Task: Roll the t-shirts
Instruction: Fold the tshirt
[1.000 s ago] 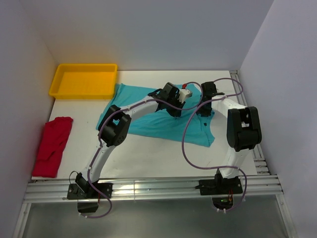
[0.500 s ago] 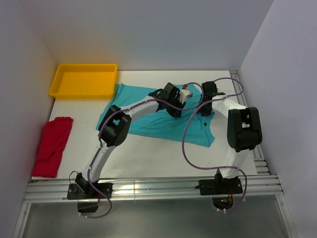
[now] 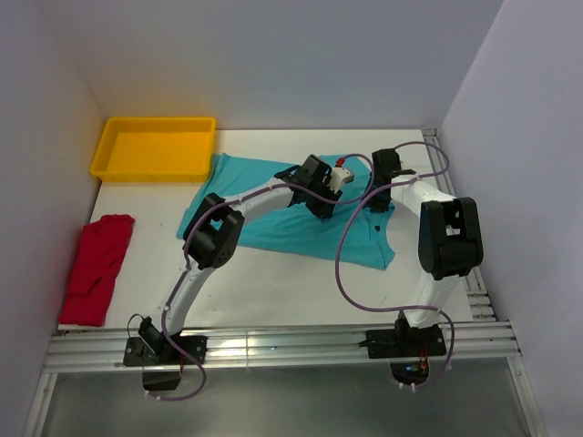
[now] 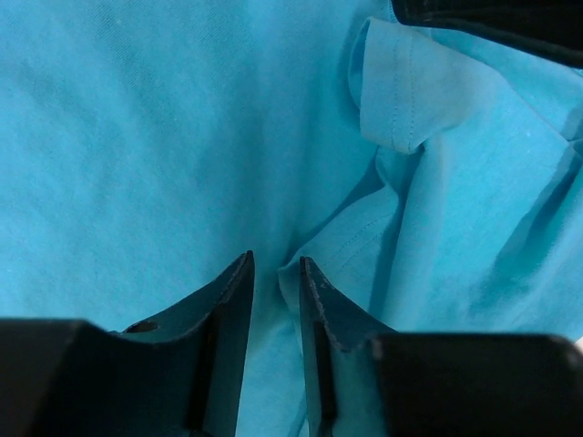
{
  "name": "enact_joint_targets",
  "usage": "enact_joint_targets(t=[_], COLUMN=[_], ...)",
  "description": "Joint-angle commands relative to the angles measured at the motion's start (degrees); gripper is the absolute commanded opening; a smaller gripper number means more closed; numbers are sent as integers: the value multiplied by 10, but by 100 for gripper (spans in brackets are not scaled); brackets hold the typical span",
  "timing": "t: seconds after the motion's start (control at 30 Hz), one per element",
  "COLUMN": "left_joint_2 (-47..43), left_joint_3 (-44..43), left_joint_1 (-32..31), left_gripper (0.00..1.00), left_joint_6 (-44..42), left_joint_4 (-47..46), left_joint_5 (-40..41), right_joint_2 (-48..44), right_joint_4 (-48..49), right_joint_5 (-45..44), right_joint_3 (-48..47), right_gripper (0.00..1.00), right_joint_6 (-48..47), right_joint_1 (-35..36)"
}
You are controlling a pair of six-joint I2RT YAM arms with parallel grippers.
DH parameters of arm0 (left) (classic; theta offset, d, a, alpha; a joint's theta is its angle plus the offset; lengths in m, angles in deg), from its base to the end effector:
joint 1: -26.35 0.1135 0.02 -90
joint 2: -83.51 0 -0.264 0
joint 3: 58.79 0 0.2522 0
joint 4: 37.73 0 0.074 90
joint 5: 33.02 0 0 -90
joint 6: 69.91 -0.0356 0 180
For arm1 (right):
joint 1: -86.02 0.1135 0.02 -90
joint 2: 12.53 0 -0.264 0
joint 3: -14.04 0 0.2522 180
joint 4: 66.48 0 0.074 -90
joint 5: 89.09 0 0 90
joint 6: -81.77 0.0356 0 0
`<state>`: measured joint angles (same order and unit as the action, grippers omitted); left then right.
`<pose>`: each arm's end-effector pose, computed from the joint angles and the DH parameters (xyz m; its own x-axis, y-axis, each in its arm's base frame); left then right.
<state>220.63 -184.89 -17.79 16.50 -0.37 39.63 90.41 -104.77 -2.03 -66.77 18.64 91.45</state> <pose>0.3749 -0.3786 0.1642 -0.4849 0.5538 -0.6768 0.8389 0.5134 -0.1809 0.3653 0.0329 0.1805 -0.8036 0.3770 -0.4605 0.3295 0.9262 0.1833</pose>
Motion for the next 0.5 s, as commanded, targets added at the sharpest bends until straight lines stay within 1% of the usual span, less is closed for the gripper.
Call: enact_joint_targets(t=[0.0,0.03,0.07,0.13,0.17,0.23,0.27,0.3,0.4,0.47], left_joint_2=[-2,-1,-1,0,1,2,2,2,-4,-11], left_joint_3=[-17,-17,-20,-21,-23,-25,-25,-25,-19,-16], left_joint_1=[-6,-6,-6,-7,-7,-8,-9,-9,-9,-9], left_gripper=[32,31,26,24,19,17,13,10,5,3], left_joint_6=[-9,-9,-8,-8,-9,-10,-11,-11,-12,-12], left_joint_4=[-5,-5,-4,-2,-1,0,0,2,-3,-8], left_joint_5=[7,7,6,6,3,1,0,0,-3,-5], right_joint_2=[-34,-34,-34,-34,-34,-35,-35,-35,-35,-35], right_joint_4=[8,8,7,7,7,7,7,7,8,9], right_joint_5=[1,1,1,-1,-1,-2,-2,-3,-1,-2], right_joint_3=[2,2,3,4,4,5,6,6,6,6], right_gripper=[36,36,36,36,36,36,36,36,36,36], right_joint_6=[-9,-10,-10,-11,-11,-12,-12,-12,-12,-12], right_joint_1=[-4,-3,-3,-3,-4,-4,-4,-4,-6,-6])
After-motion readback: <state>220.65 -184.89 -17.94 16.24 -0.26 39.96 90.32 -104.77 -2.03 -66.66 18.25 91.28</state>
